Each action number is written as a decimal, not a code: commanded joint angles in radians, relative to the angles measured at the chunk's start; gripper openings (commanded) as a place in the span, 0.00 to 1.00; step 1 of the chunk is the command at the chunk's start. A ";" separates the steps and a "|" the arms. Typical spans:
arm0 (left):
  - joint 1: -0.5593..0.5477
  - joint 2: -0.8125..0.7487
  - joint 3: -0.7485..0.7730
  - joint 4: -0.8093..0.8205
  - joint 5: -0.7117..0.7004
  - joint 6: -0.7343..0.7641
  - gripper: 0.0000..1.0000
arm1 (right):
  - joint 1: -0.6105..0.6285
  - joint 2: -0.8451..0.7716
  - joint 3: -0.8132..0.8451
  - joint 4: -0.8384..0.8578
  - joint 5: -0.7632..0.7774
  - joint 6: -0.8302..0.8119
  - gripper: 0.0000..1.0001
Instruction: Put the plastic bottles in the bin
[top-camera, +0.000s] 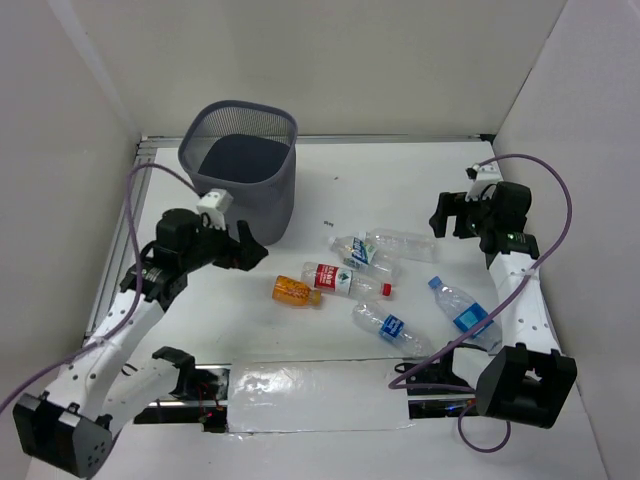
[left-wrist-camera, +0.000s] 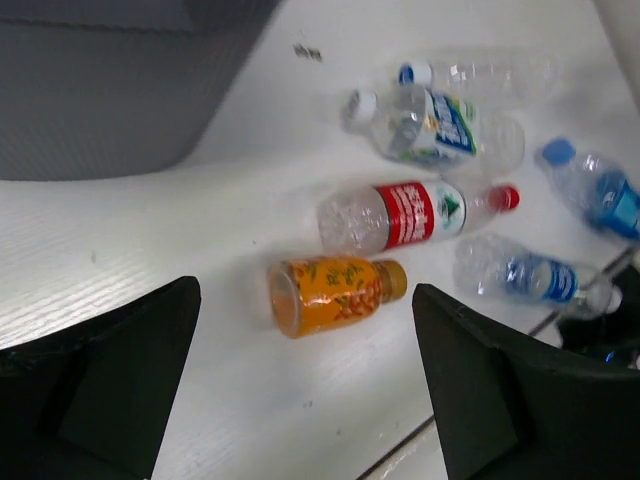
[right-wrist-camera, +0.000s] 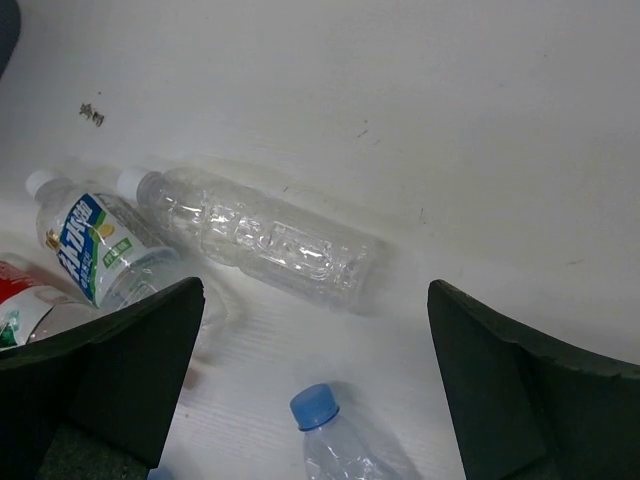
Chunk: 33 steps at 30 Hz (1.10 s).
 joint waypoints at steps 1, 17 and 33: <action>-0.133 0.061 0.079 -0.010 0.056 0.111 1.00 | -0.007 -0.008 0.015 -0.022 -0.016 -0.026 1.00; -0.525 0.368 0.205 -0.128 -0.218 0.342 0.34 | -0.016 -0.008 -0.023 -0.132 -0.242 -0.397 0.54; -0.663 0.624 0.136 -0.030 -0.402 0.485 0.97 | -0.026 0.031 -0.022 -0.163 -0.289 -0.442 0.99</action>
